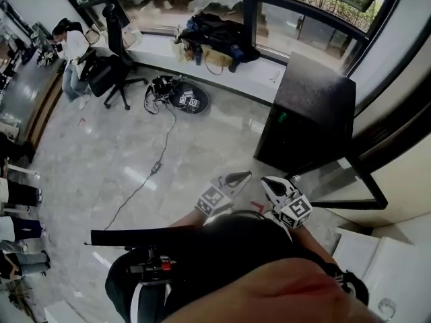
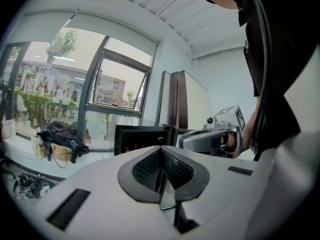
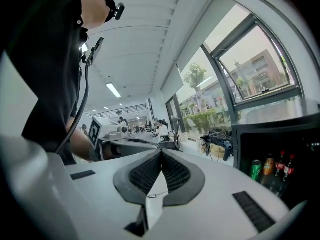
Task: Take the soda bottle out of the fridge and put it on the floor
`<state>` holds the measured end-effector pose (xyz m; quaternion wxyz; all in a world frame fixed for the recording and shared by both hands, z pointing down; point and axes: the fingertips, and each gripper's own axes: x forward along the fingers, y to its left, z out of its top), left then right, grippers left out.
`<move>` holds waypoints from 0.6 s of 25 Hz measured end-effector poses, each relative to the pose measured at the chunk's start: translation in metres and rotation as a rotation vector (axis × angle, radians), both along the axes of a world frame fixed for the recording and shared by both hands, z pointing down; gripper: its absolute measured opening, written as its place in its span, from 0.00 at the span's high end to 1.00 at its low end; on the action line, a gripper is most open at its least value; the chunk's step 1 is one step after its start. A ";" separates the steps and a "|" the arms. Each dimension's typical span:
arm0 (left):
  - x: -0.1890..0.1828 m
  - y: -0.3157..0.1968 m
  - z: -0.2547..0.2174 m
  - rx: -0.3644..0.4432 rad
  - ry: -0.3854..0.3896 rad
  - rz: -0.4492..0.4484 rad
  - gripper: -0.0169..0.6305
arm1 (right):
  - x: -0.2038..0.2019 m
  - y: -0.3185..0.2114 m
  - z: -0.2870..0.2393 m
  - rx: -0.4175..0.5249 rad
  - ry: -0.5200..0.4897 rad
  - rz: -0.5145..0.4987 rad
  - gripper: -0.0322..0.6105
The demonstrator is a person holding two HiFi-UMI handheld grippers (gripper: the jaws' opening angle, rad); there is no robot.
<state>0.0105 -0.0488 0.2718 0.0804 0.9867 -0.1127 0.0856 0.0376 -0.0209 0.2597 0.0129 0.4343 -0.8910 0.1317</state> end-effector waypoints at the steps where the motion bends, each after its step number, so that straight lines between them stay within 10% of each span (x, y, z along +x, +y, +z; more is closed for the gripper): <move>1: -0.001 0.002 -0.008 -0.006 0.012 -0.006 0.97 | -0.001 0.001 -0.009 0.017 0.005 -0.007 0.93; 15: 0.020 0.003 -0.059 0.065 0.042 -0.043 0.97 | 0.017 -0.017 -0.071 0.201 0.068 -0.067 0.93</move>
